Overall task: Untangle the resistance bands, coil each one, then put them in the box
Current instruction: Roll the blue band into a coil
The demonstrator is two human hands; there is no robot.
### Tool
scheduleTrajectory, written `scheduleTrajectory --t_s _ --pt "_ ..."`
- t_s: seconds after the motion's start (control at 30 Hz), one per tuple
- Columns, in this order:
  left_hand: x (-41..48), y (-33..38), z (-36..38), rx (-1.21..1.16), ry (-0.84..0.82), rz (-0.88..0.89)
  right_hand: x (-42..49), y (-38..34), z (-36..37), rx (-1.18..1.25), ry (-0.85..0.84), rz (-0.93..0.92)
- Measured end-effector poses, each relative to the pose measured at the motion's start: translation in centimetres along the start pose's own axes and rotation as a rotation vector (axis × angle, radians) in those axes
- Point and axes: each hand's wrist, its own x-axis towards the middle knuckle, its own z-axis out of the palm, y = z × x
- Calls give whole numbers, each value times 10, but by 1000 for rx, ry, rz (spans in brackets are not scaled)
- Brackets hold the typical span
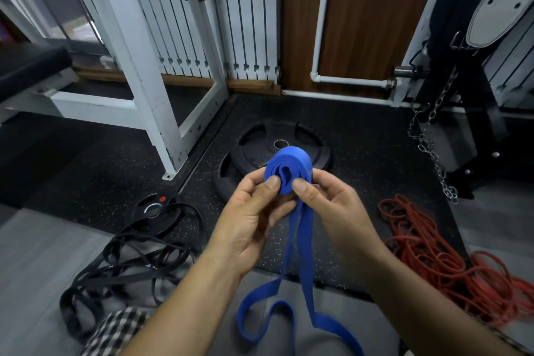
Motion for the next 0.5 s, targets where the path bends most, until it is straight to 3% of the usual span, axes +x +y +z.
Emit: scheduleTrajectory --t_s 0.07,0.13,0.23,0.5 --pt "5 5 -8 379 5 24 4 -5 -9 -157 -24 -21" --pt "9 18 -15 714 -41 46 8 -4 -17 -494 -61 -62" --pt "12 34 -23 974 -150 107 10 1 -23 -978 -167 -111" --pt "10 36 -20 1079 -258 104 9 -10 -25 -955 -292 -83"
